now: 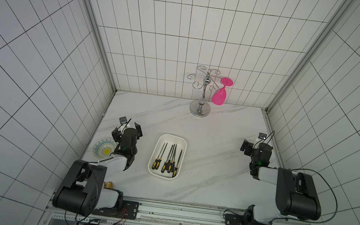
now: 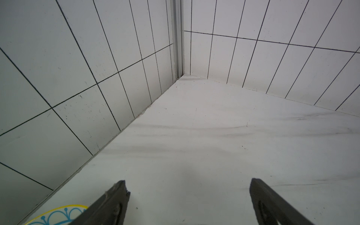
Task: Put the file tool into the storage box
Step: Reset both arms
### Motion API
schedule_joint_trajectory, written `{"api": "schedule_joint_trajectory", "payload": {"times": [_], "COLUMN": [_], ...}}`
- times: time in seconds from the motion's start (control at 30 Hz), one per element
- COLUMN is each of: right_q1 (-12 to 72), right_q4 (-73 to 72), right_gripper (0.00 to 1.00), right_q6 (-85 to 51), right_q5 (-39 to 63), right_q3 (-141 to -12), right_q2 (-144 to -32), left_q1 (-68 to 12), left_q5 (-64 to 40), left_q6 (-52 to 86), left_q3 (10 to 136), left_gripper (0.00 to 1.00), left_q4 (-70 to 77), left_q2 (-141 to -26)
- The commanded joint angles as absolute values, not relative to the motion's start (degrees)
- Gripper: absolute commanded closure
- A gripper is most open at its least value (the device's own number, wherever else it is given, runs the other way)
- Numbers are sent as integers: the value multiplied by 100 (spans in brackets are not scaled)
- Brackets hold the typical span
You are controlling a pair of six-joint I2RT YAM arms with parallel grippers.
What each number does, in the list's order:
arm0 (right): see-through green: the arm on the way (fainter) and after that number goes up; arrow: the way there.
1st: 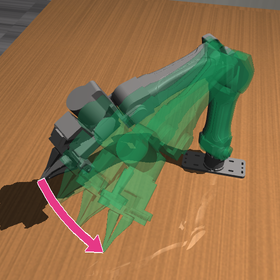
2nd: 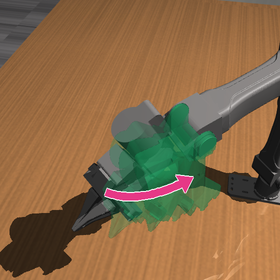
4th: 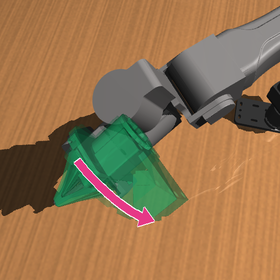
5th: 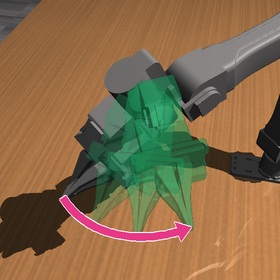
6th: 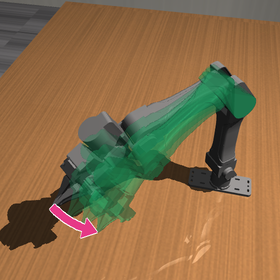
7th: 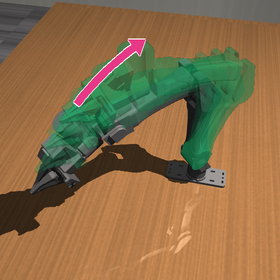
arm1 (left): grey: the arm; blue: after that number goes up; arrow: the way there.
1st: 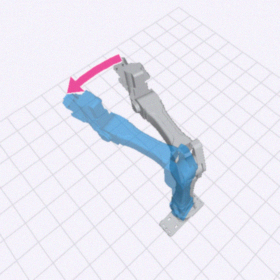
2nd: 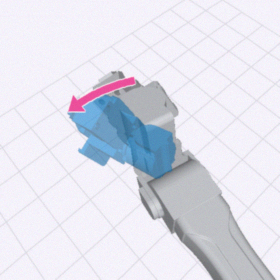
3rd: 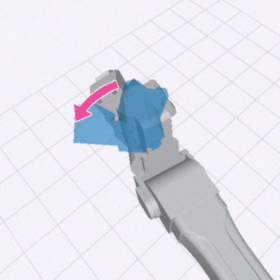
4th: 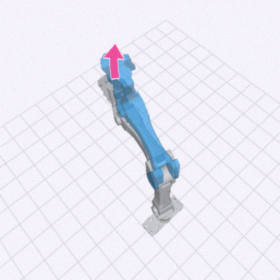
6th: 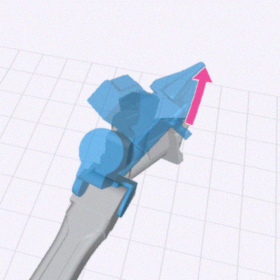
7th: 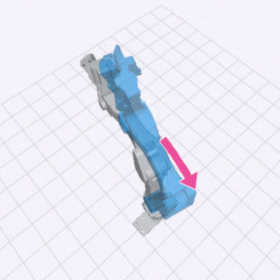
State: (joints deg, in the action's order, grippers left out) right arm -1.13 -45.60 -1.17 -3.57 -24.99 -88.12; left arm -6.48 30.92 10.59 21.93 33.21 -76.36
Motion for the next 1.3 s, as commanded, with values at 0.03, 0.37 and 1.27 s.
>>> {"api": "schedule_joint_trajectory", "payload": {"times": [0.03, 0.37, 1.27], "right_q1": [-99, -111, -110], "right_q4": [-4619, -4623, -4649], "right_gripper": [1, 1, 1], "right_q6": [-154, -158, -149], "right_q5": [-277, -275, -274], "right_q3": [-2483, -2479, -2483], "right_q2": [-8815, -8814, -8828], "left_q1": [-314, -53, -61], "left_q5": [2674, 2090, 2134], "left_q6": [525, 784, 948], "left_q3": [2290, 2383, 2716], "left_gripper": [1, 1, 1], "left_q4": [4172, 5196, 4144], "left_q2": [-8041, -9081, -8892]}}
